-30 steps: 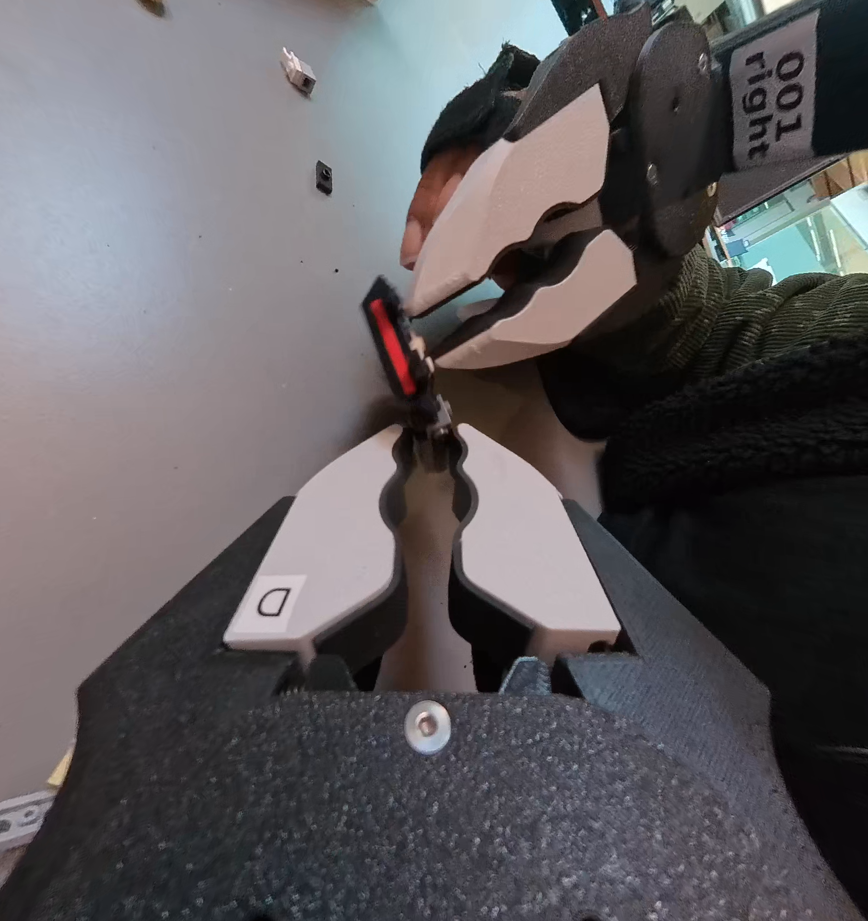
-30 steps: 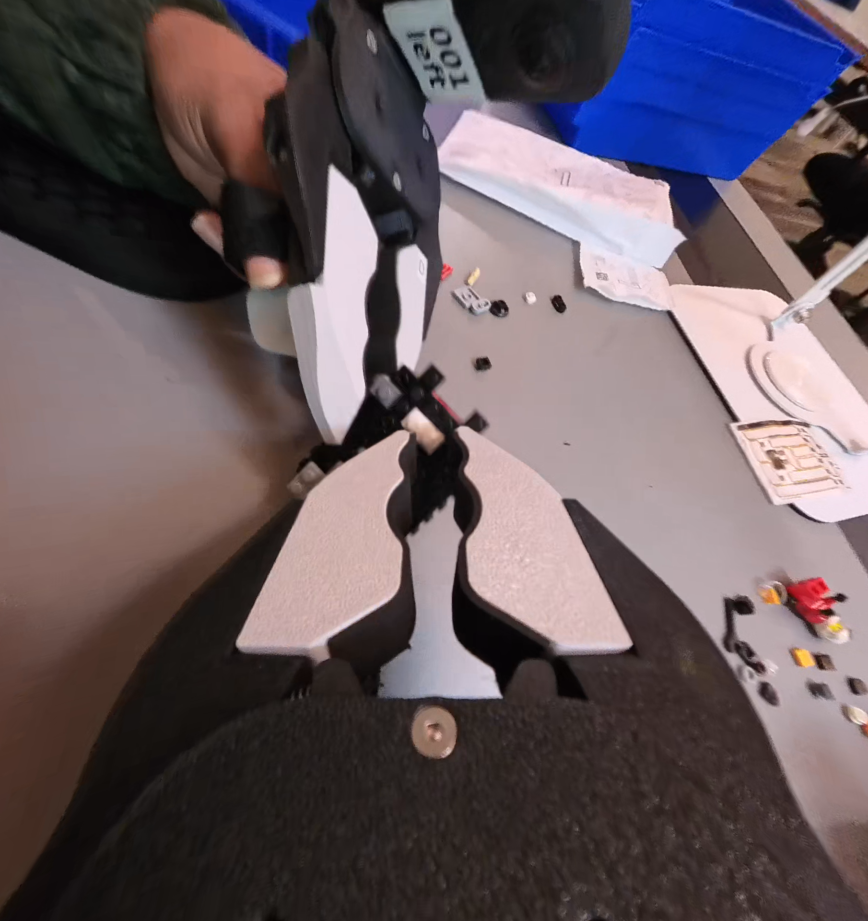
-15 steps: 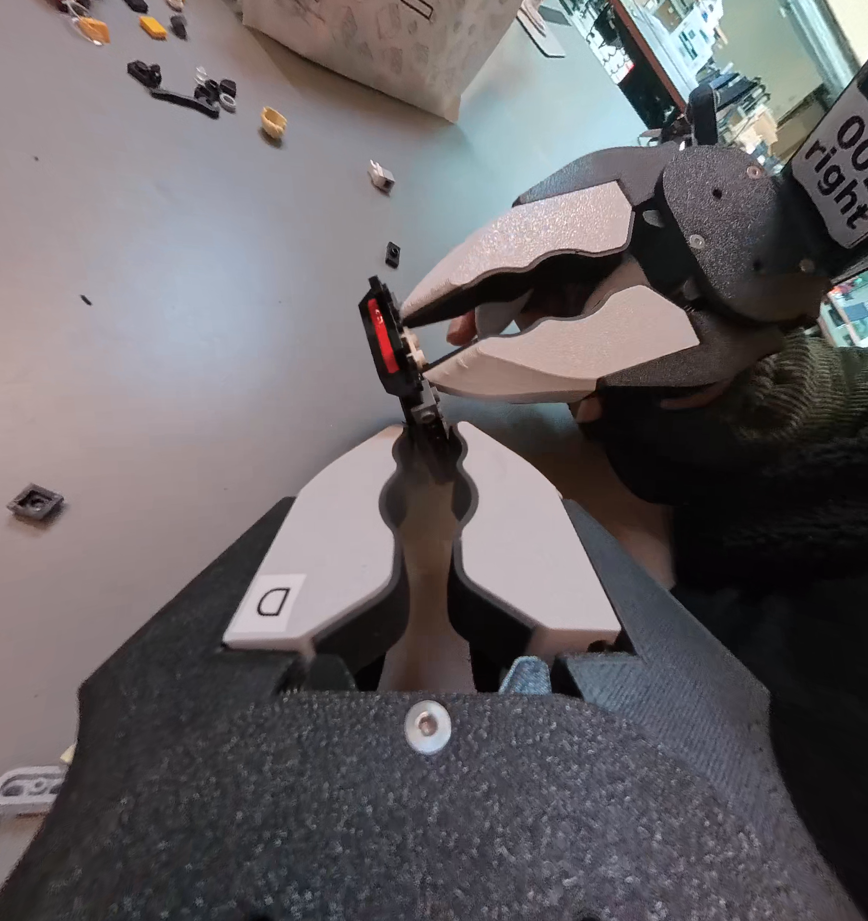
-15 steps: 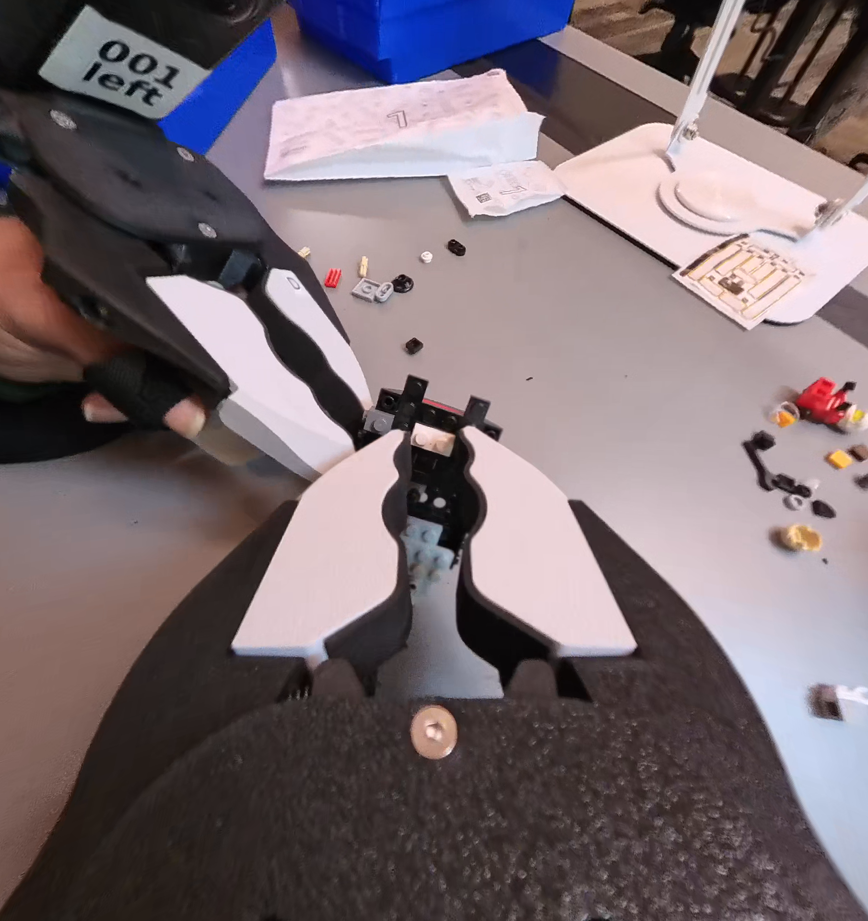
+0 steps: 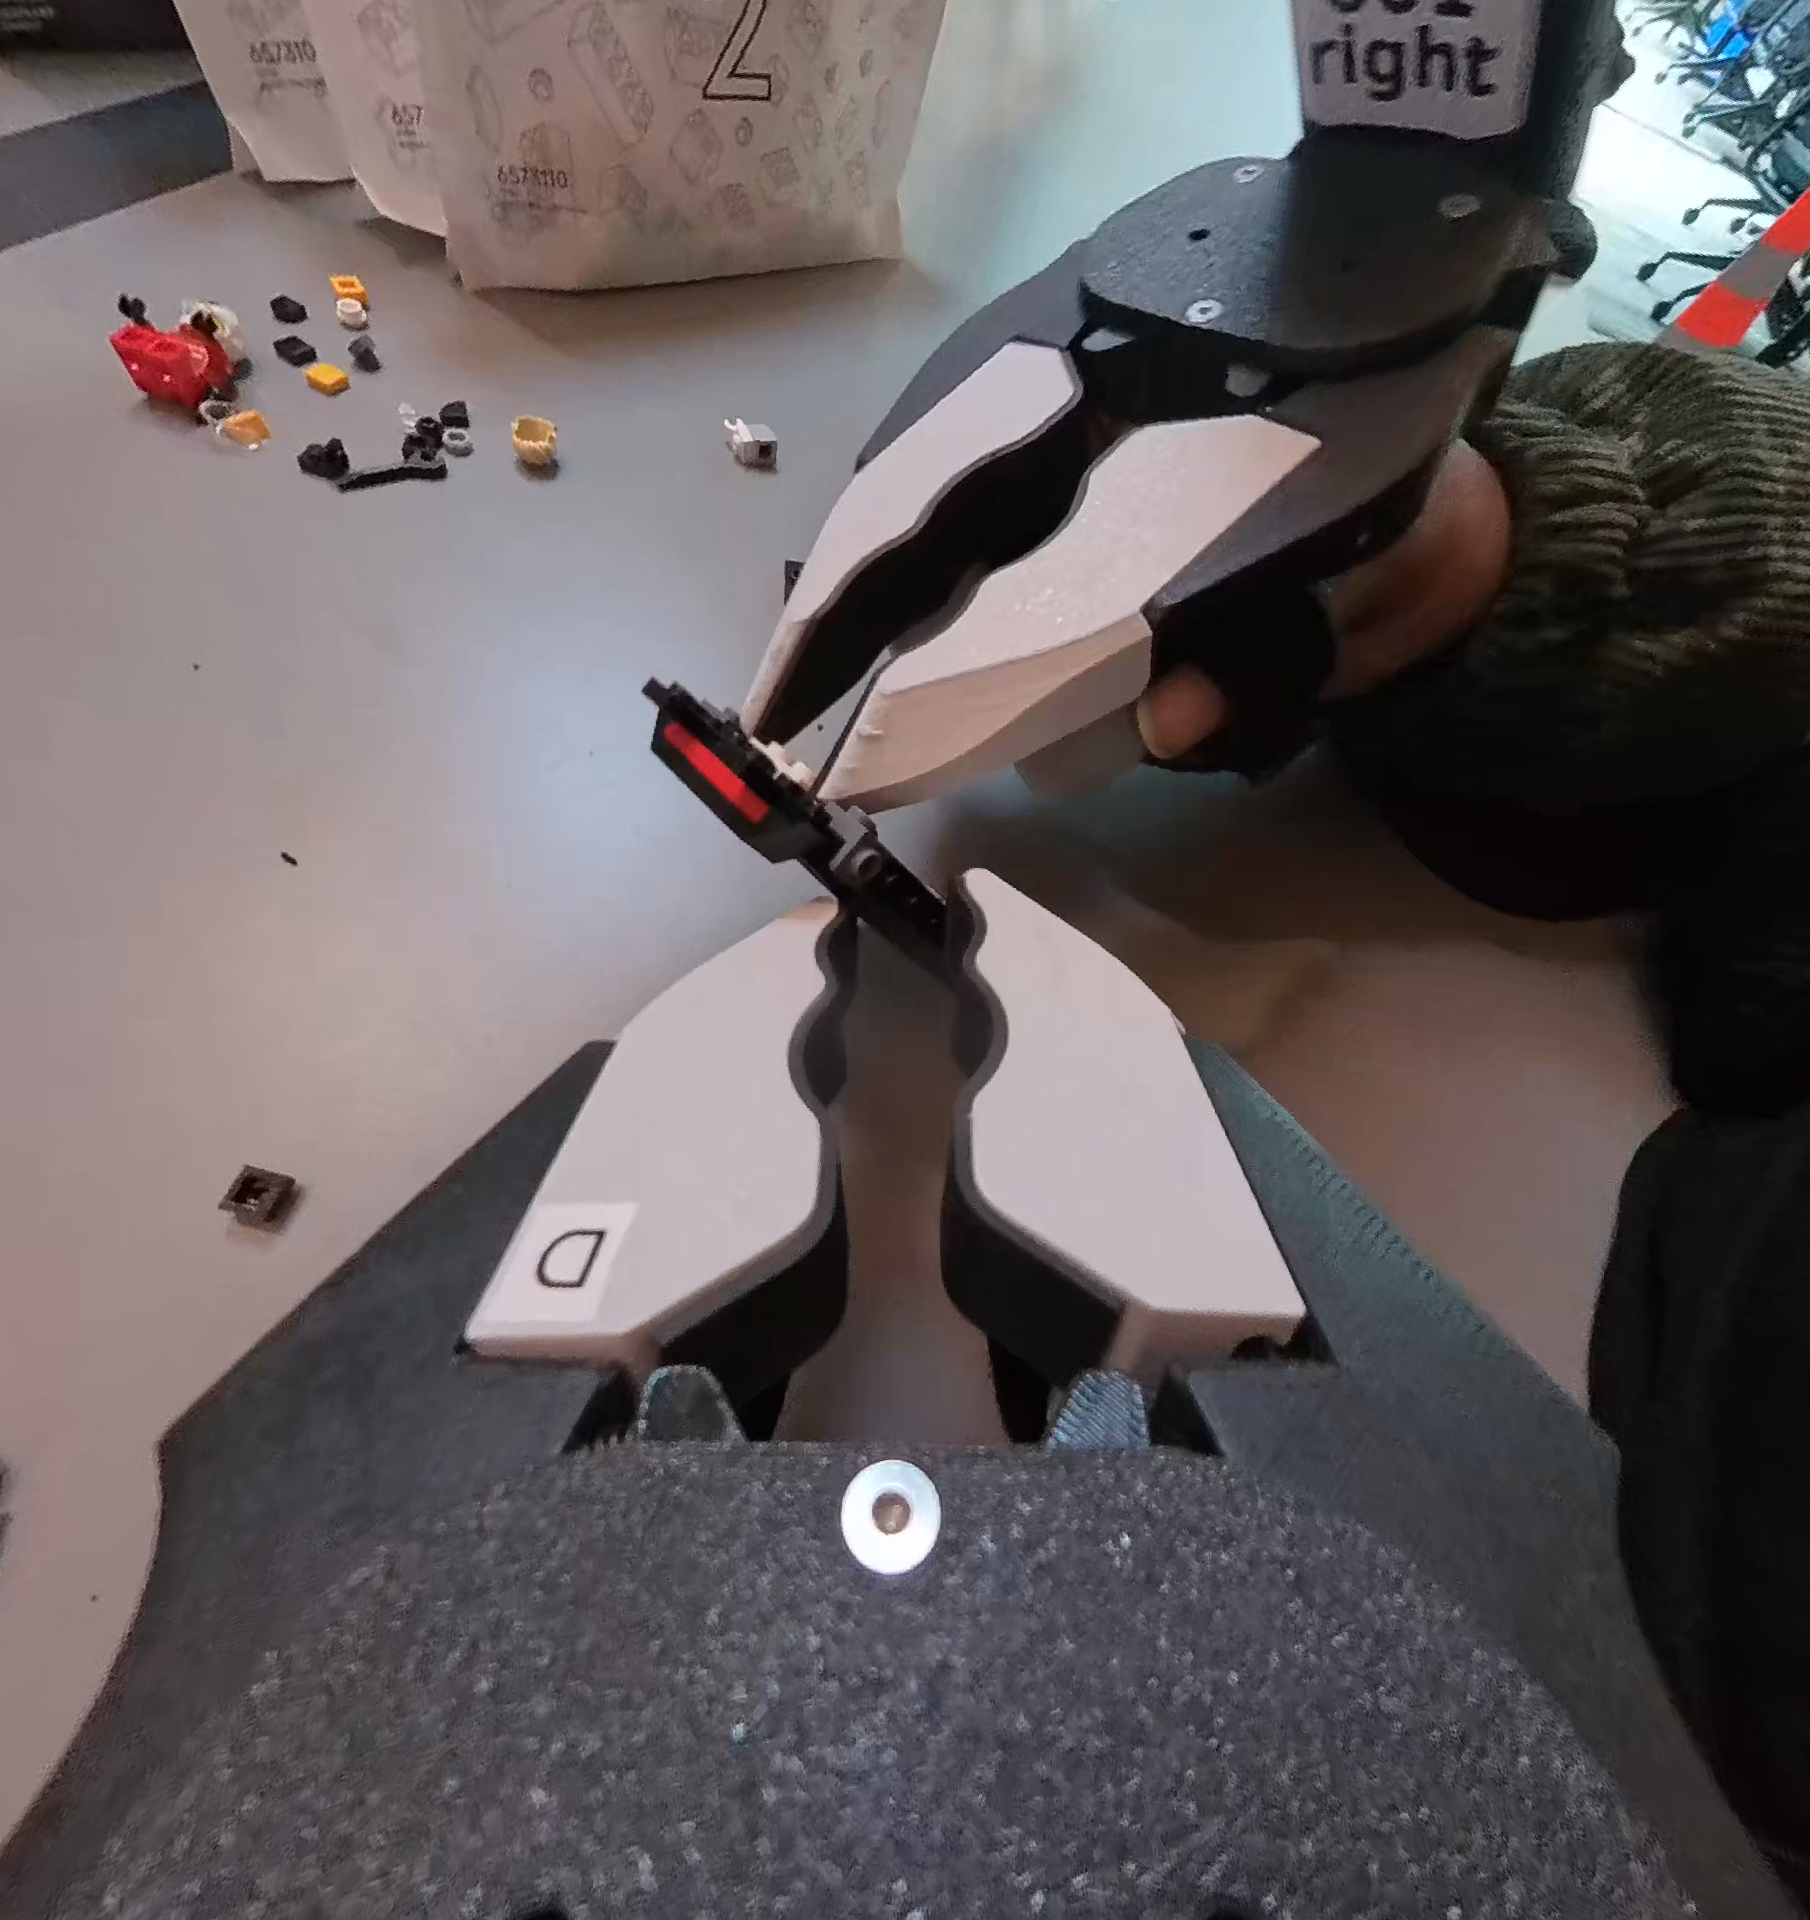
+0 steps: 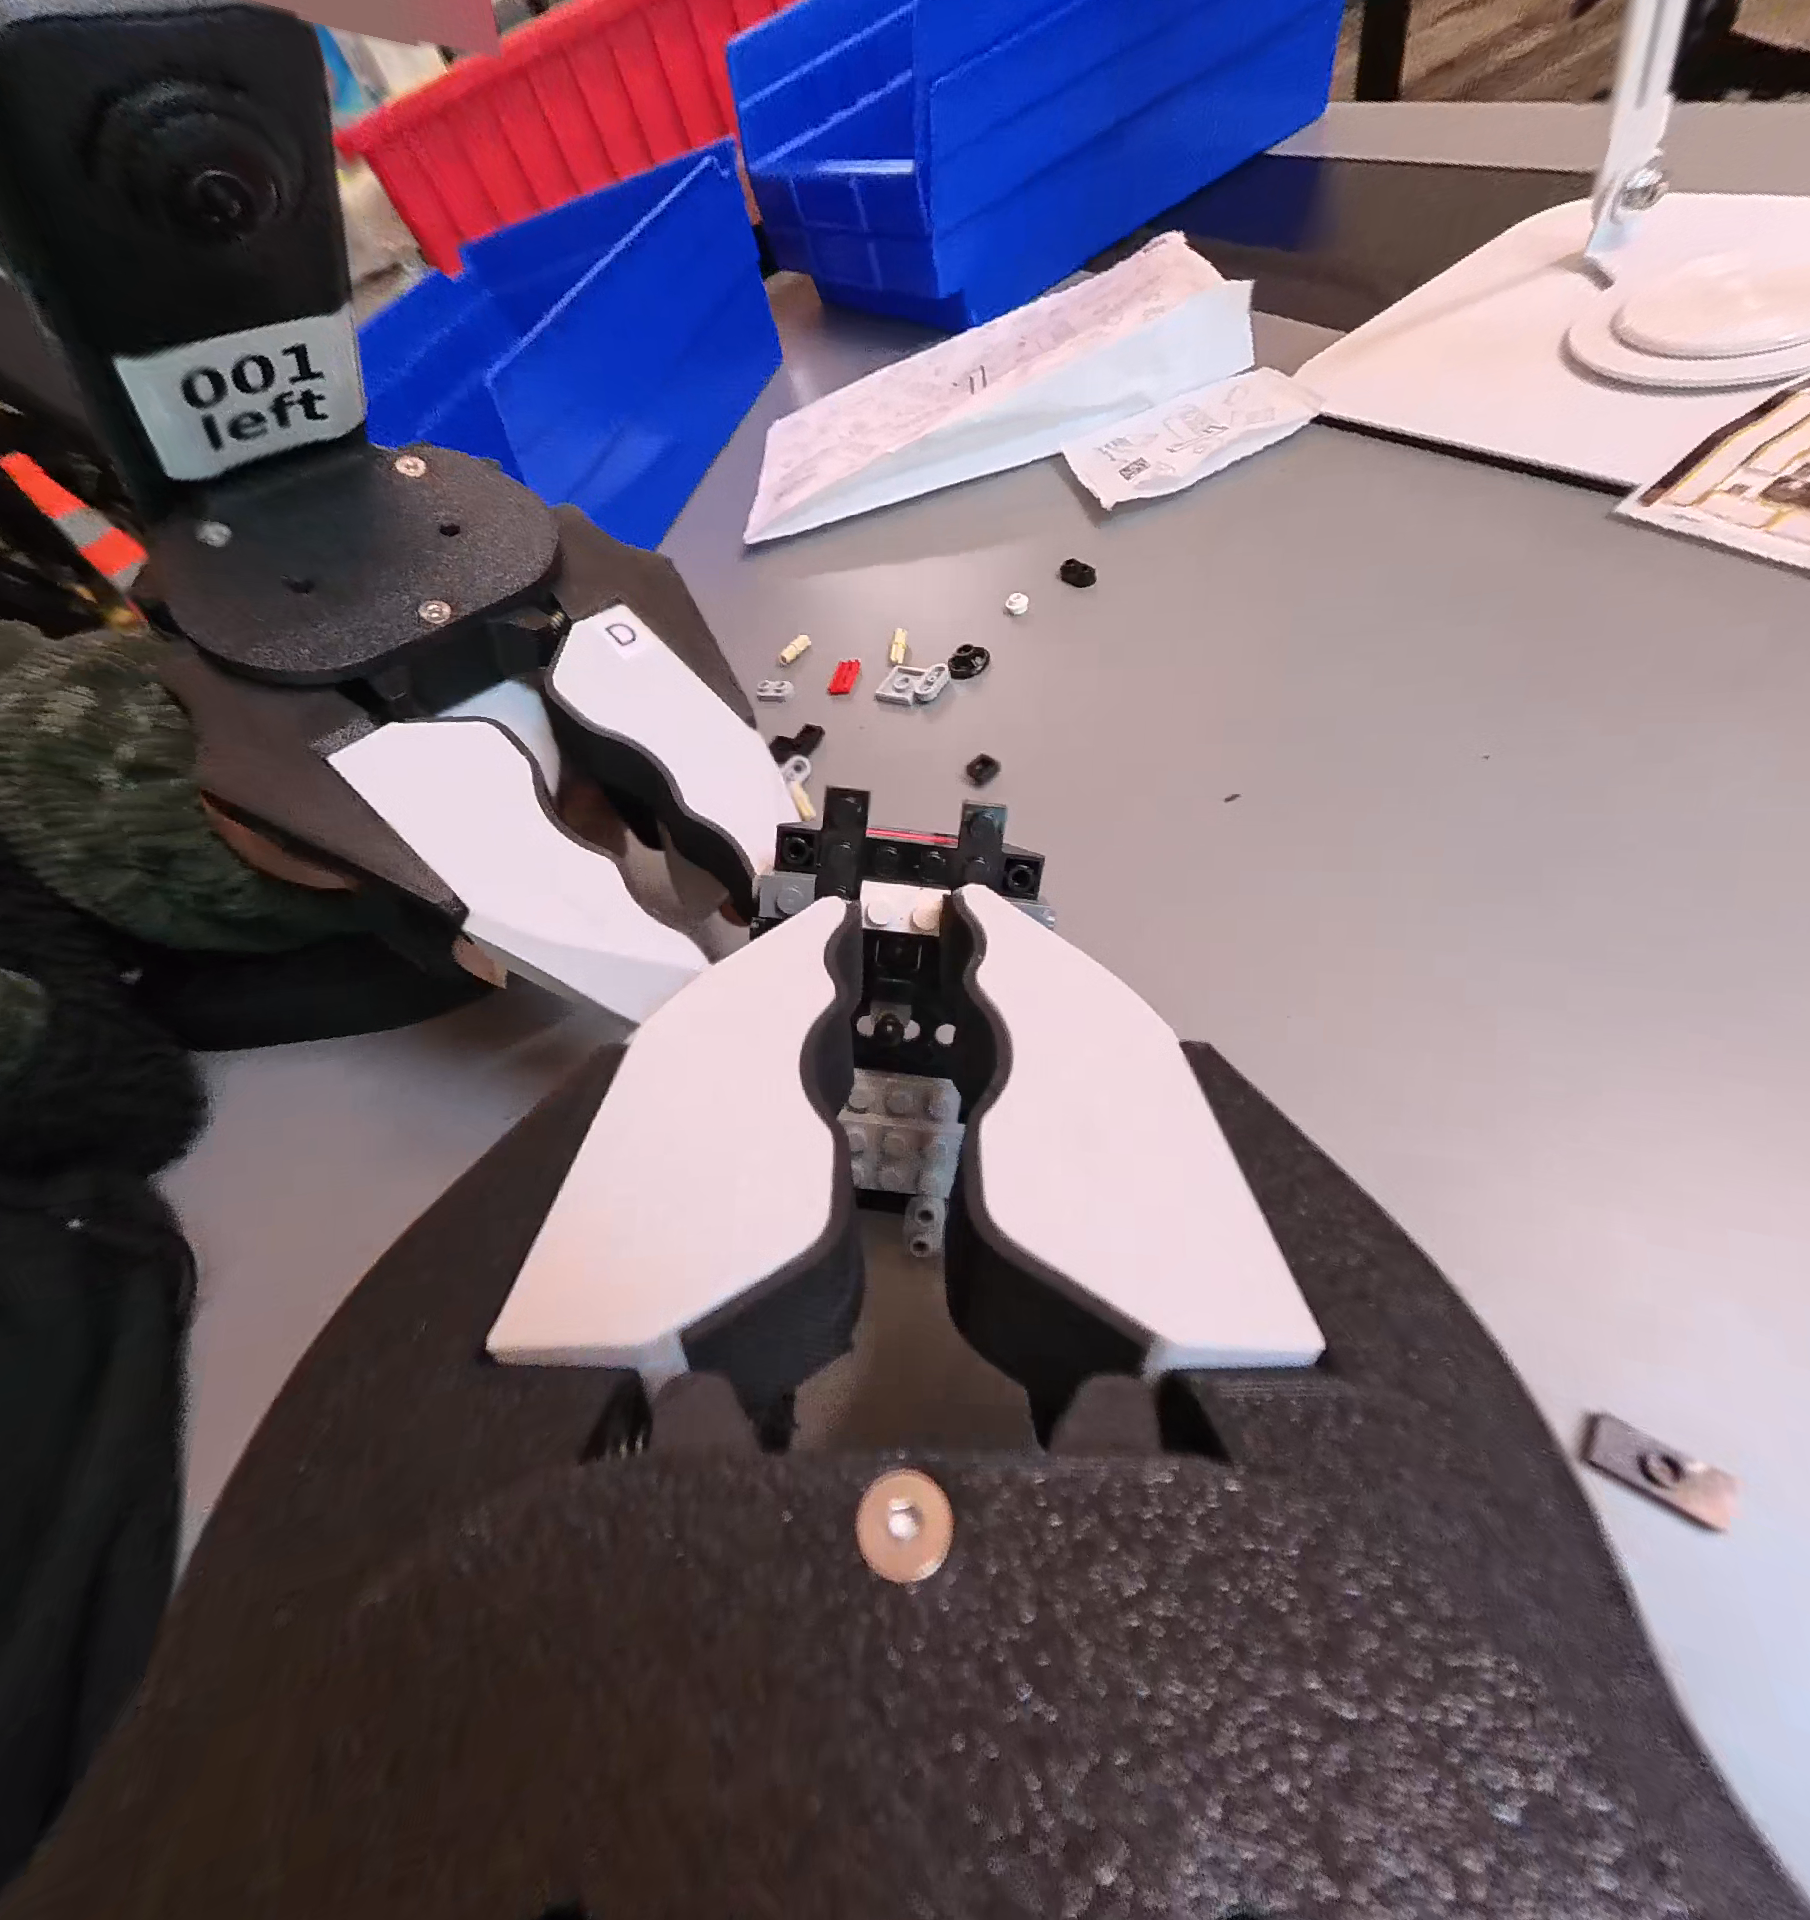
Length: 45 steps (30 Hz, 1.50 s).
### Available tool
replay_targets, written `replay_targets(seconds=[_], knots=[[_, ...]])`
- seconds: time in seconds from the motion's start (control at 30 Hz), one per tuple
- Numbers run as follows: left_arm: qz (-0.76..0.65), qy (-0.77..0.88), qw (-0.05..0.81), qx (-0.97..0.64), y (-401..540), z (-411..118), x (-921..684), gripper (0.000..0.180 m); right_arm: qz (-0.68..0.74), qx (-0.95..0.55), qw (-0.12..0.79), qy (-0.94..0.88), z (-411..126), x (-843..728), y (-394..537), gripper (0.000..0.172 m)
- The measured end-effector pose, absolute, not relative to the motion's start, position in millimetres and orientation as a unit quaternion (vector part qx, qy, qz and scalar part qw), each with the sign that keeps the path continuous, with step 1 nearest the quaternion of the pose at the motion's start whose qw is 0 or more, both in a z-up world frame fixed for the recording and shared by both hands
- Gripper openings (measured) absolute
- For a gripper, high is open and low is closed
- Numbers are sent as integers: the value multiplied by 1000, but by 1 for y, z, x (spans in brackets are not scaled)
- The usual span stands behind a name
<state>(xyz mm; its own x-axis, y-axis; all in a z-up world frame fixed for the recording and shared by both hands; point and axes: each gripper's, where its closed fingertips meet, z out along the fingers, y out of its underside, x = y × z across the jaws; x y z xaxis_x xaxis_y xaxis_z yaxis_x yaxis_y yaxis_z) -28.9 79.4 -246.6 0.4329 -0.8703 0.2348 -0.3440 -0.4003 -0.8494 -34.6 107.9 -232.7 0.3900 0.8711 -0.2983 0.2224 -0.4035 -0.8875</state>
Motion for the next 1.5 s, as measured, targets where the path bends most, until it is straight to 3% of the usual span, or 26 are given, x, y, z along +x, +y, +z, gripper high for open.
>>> replay_targets(seconds=[0.47,0.73,0.8,1.07,1.23,1.5], knots=[[-350,448,374,-733,71,-246,-27,17,484,-704,353,-381,-232,-35,101,14],[-399,422,330,-744,69,-249,-29,16,466,-686,380,-409,-232,-33,99,11],[-408,405,320,-753,72,-252,-31,15,467,-678,390,-414,-230,-32,98,0],[-449,358,291,-765,77,-255,-33,14,424,-671,398,-459,-236,-41,89,0],[-473,334,268,-770,77,-254,-33,13,316,-651,467,-508,-231,-32,101,25],[-472,345,249,-773,72,-256,-33,13,164,-595,502,-606,-239,-33,104,31]])
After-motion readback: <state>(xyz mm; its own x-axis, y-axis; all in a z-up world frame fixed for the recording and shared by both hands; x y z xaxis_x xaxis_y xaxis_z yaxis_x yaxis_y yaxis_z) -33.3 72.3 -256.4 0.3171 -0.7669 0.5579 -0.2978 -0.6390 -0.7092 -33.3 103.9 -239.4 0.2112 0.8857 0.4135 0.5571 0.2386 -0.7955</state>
